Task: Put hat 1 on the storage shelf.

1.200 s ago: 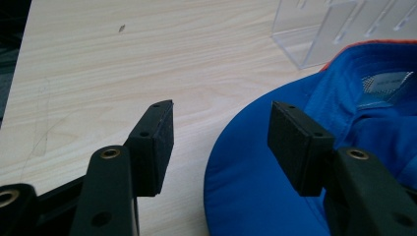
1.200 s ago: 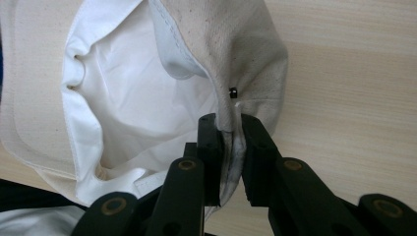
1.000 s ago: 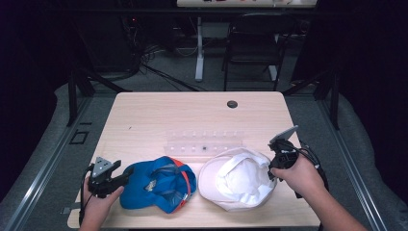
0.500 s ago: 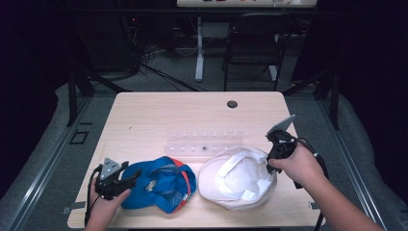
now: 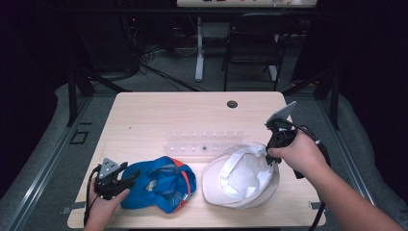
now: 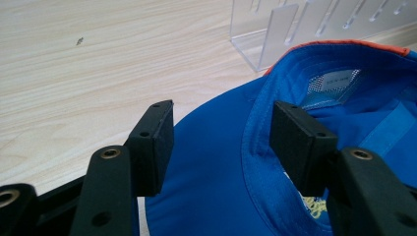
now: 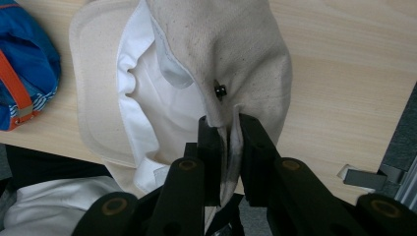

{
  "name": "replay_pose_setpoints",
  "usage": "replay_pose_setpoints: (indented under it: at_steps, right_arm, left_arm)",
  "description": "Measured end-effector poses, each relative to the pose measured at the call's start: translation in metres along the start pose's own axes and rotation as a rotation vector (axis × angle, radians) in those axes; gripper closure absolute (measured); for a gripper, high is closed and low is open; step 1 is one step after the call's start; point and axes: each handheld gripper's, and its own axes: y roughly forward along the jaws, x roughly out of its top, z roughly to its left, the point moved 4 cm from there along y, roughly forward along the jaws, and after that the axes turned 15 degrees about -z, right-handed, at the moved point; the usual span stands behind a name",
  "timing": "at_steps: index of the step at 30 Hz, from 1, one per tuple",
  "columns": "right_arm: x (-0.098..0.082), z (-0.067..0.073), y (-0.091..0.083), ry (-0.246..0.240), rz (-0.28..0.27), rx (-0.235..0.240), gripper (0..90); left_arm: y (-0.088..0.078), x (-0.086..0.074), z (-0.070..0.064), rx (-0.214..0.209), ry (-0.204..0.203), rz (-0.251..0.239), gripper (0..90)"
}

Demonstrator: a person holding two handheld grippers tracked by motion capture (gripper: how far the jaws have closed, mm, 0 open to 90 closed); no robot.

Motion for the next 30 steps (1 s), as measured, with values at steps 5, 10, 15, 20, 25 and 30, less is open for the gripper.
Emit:
replay_pose_setpoints:
  at_steps: [5,10,15,20,25,30]
  right_arm:
    - [0.006,0.007,-0.011,-0.020,0.012,-0.006,81.1]
    - [0.009,0.014,-0.017,-0.008,0.003,0.018,81.2]
    - [0.012,0.022,-0.026,0.002,0.012,0.095,81.3]
    - [0.013,0.024,-0.029,0.019,0.009,0.149,81.3]
    - [0.014,0.027,-0.036,0.062,-0.007,0.221,81.4]
    - [0.017,0.030,-0.045,0.092,-0.016,0.276,81.6]
  left_arm:
    - [0.000,0.000,0.000,-0.003,-0.002,0.001,42.8]
    - [-0.001,0.000,0.000,-0.007,-0.002,0.003,42.8]
    - [-0.002,0.001,0.000,-0.010,-0.008,-0.005,42.7]
    - [-0.003,0.002,0.000,-0.016,-0.010,-0.005,42.6]
    - [-0.003,0.003,-0.003,-0.021,-0.018,-0.018,42.5]
    - [-0.004,0.007,-0.006,-0.036,-0.032,-0.043,42.2]
